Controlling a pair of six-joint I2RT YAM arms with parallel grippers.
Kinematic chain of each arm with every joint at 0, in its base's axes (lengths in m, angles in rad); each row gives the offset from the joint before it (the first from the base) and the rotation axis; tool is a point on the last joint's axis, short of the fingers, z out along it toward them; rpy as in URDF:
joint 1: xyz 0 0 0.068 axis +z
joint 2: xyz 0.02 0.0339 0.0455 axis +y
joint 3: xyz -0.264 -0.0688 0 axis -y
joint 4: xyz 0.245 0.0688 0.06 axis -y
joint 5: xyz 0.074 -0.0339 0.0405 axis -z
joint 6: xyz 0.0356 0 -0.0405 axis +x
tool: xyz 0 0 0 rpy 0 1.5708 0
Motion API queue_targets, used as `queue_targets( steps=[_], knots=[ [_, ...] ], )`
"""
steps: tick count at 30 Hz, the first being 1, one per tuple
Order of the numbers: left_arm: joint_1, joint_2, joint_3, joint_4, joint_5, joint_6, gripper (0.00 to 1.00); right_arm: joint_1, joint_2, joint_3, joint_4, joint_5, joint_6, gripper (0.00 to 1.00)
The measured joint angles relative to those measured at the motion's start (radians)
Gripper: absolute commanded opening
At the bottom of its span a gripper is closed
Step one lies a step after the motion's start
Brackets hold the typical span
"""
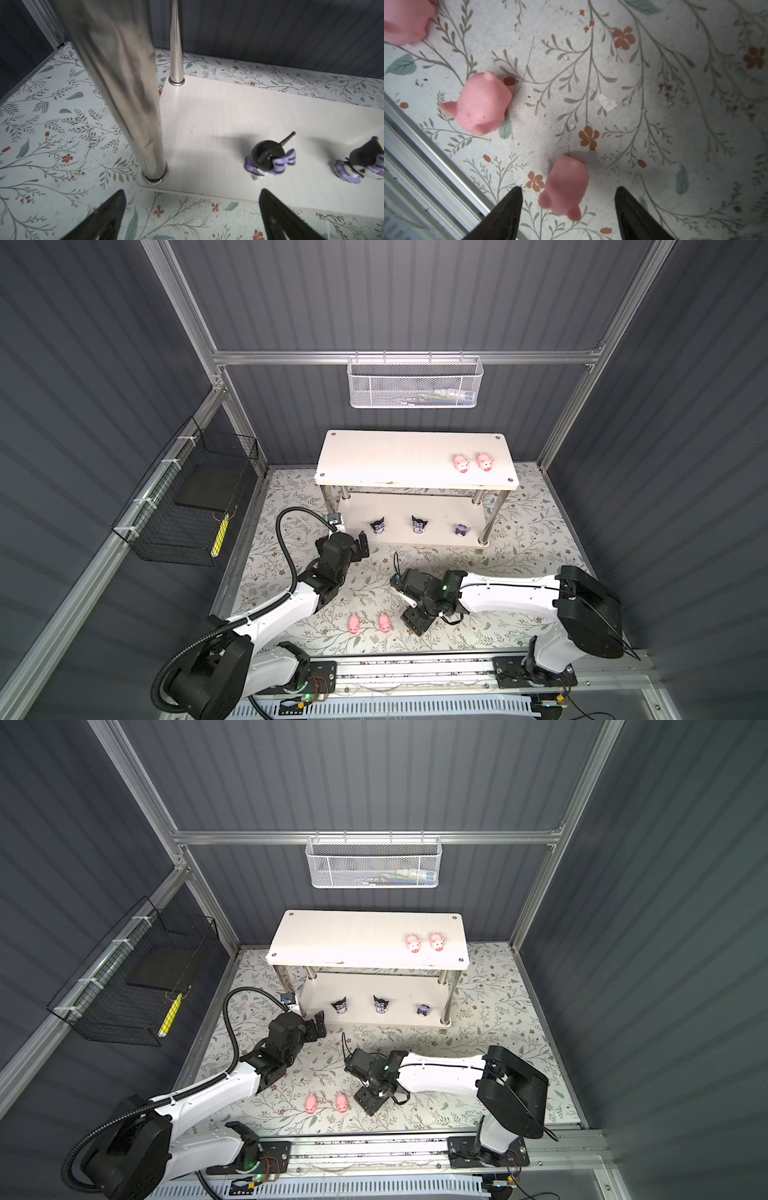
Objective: Place and organize the plastic toys onto the shelf
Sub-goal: 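Lower the right gripper onto another pink pig and close it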
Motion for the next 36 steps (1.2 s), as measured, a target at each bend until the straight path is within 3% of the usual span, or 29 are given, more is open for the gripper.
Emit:
queue_targets(
  steps=[8,16,23,32,36],
  knots=[
    [0.001,0.009,0.0,-0.001,0.0,0.0,1.0,0.0,0.029,0.006,-0.011,-0.016,-0.005,0.58],
    [0.002,0.01,0.0,0.0,0.0,0.0,0.99,-0.018,0.05,0.009,-0.016,-0.055,-0.01,0.54],
    [0.002,0.01,0.0,-0.001,-0.002,0.0,0.99,-0.024,0.068,0.035,-0.028,-0.072,-0.022,0.42],
    [0.002,0.01,0.0,0.0,-0.004,0.0,0.99,-0.025,0.08,0.058,-0.048,-0.081,-0.03,0.46],
    [0.002,0.009,0.0,0.0,-0.005,0.0,0.99,-0.025,0.103,0.079,-0.063,-0.088,-0.037,0.42]
  ],
)
